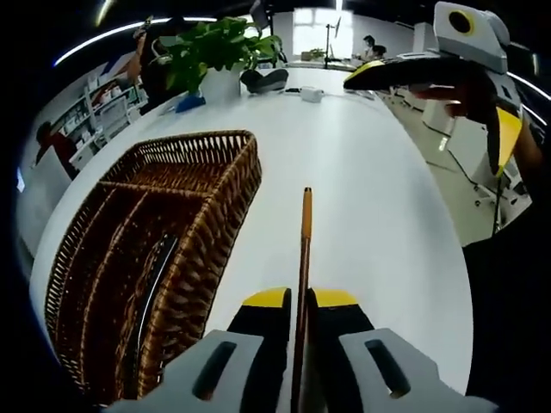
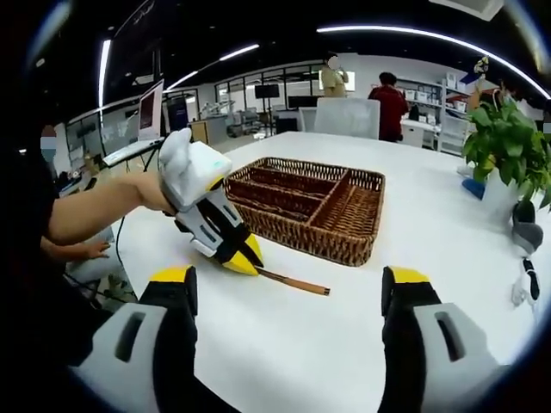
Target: Arrange the knives, forks, and spoons in their matching storage slots by inserting each utensil handle-first until every utensil is classified and aligned in the correct compartment
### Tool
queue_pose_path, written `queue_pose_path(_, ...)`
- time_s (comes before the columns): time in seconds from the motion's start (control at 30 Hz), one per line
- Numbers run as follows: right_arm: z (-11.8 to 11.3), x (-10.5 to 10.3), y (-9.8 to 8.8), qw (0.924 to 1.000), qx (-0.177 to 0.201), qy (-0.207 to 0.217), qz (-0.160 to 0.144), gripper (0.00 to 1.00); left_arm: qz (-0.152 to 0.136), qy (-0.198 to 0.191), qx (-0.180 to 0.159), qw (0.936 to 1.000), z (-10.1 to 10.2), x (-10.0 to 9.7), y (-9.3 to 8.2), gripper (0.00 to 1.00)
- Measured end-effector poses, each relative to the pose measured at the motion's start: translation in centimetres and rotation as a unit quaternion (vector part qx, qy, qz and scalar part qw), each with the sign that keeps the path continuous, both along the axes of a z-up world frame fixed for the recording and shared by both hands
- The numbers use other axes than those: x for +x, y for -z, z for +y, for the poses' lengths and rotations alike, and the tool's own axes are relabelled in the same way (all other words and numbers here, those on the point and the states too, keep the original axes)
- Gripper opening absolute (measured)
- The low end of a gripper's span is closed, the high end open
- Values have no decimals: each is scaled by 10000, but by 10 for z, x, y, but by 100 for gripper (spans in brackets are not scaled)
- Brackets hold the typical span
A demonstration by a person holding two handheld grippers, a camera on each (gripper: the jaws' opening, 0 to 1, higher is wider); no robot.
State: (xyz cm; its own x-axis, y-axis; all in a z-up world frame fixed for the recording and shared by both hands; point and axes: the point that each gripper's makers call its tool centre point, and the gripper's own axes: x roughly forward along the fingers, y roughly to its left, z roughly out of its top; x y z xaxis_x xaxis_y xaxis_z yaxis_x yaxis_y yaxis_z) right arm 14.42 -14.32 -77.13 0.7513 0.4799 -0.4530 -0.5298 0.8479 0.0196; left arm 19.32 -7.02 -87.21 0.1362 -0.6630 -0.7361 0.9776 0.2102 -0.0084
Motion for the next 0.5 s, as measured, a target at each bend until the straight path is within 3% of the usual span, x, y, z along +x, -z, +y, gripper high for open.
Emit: queue_pose_path(0.5, 1, 2, 5, 10000, 12, -23, 48, 90, 29, -7, -273, 9996, 1, 0, -1, 4)
